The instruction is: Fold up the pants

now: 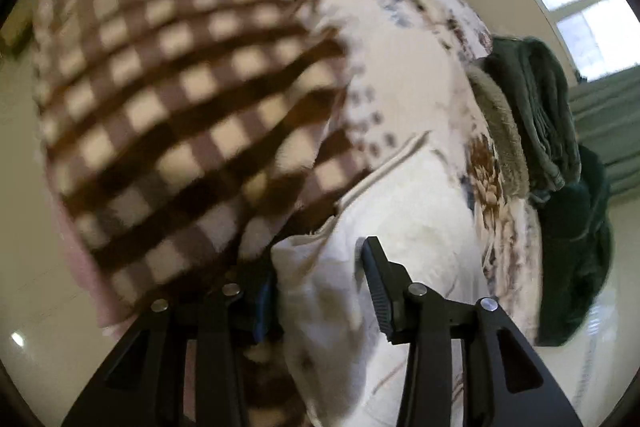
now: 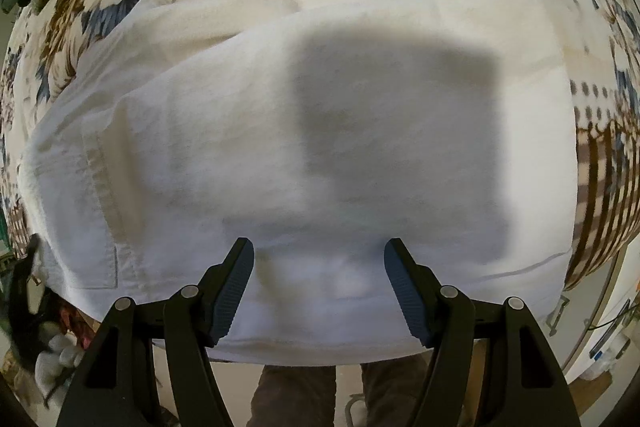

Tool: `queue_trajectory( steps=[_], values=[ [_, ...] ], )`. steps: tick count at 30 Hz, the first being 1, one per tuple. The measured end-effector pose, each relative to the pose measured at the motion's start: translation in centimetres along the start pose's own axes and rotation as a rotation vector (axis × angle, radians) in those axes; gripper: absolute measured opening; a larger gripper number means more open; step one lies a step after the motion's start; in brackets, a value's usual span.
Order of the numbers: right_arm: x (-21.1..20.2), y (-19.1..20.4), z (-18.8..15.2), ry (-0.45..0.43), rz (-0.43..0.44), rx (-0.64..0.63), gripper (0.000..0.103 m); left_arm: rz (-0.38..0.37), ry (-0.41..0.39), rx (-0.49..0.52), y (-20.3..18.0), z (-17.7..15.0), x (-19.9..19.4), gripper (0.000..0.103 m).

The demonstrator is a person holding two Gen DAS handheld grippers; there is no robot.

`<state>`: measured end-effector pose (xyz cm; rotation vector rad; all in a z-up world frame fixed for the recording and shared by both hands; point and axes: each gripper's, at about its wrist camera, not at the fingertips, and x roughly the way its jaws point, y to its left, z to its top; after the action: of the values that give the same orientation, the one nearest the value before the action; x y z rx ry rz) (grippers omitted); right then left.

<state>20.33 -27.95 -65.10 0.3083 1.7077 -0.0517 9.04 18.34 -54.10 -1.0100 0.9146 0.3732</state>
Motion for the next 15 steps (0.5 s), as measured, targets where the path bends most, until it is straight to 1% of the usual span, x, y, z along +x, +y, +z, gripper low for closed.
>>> queue_trajectory(
  steps=[2,3,4,5,7,10,13,14,15],
  values=[
    [0.0,-0.1,0.0,0.004,0.008,-0.005,0.070,-0.042,0.009,-0.015,0.5,0.3,0.6,0.036],
    [-0.1,-0.2,0.1,0.005,0.011,-0.008,0.070,-0.045,0.003,0.000,0.2,0.3,0.4,0.032],
    [-0.1,-0.3,0.1,0.004,0.014,-0.010,0.070,-0.050,-0.010,0.030,-0.3,0.2,0.1,0.020],
    [-0.1,-0.4,0.0,0.002,0.017,-0.009,0.070,-0.052,-0.031,0.074,-1.2,0.0,-0.5,0.018],
    [-0.1,-0.7,-0.2,-0.004,0.025,0.002,0.070,-0.066,-0.073,0.126,-2.7,-0.6,-2.1,0.017],
    [-0.3,-1.3,-0.7,-0.016,0.048,0.025,0.070,-0.112,-0.108,0.149,-4.6,-1.1,-4.5,0.016],
    [-0.9,-2.2,-1.1,-0.030,0.081,0.043,0.070,-0.146,-0.135,0.225,-8.2,-2.4,-7.5,0.015],
    [-1.2,-2.5,-1.2,-0.034,0.093,0.046,0.070,-0.170,-0.145,0.268,-10.1,-3.2,-8.8,0.015],
    [-1.6,-3.0,-1.4,-0.044,0.107,0.053,0.070,-0.187,-0.146,0.288,-11.0,-3.7,-9.6,0.015]
  ],
)
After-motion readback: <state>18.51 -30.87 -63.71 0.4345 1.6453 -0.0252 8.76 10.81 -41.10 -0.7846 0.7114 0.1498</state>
